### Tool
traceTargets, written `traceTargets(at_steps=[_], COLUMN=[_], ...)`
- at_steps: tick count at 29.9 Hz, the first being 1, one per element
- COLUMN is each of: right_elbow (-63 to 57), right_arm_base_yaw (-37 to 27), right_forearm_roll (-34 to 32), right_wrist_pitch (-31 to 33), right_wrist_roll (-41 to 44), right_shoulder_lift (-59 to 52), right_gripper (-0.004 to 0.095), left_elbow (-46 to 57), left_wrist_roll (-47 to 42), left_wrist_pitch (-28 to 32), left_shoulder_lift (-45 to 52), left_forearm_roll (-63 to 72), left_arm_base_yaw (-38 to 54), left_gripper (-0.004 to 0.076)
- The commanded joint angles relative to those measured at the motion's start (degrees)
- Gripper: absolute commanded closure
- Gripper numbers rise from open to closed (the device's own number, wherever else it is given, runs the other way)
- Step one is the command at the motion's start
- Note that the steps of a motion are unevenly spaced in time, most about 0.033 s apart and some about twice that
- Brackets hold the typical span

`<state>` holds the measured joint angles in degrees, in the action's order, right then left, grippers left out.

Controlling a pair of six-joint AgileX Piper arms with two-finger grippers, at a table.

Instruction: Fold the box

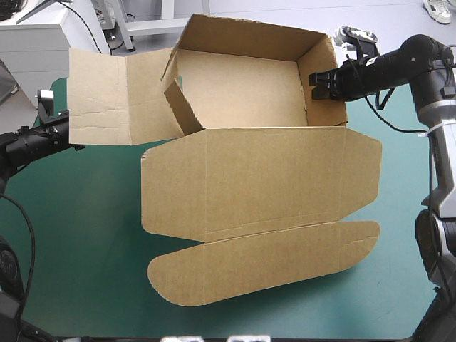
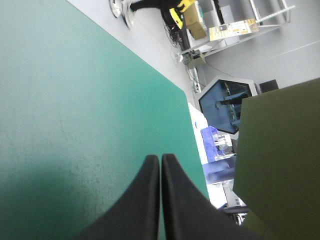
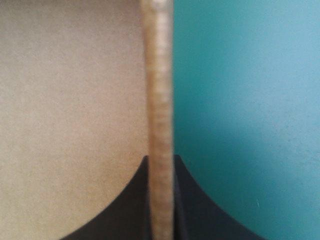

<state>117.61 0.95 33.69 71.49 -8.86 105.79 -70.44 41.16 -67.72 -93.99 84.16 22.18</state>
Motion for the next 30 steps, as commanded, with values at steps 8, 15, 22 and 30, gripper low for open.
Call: traceTargets(at_steps=[8,15,22,30], right_elbow=[1.5,1.5,1.5,1.5], right_arm_base_yaw=[6.0,9.9,10.4,10.9], right_forearm_roll=[-3.7,-5.8,-6.4,-7.7], right_wrist_pitch=[-3.8,-9.3,-11.5,-11.4], right_wrist_roll=[1.6,3.2,3.9,3.9], right_shoulder_lift=[-3.4,-3.4,-3.4,-3.4], right_gripper=[0.0925,0.0925,0.0925,0.0925], left_elbow=[-1.7,-1.7,-1.7,-1.7], left_wrist_roll=[2.0,0.1,-1.1,-3.0], left_wrist_pitch=[-6.5,-6.5,-6.2,-6.2], left_shoulder_lift=[9.6,17.0,22.8,25.3], left_forearm_roll=[6.5,1.9,-3.9,-6.2], left_arm_base_yaw=[-2.7,-2.7,-2.7,-2.7], left_gripper=[0.0731,0.0731,0.0732,0.0732])
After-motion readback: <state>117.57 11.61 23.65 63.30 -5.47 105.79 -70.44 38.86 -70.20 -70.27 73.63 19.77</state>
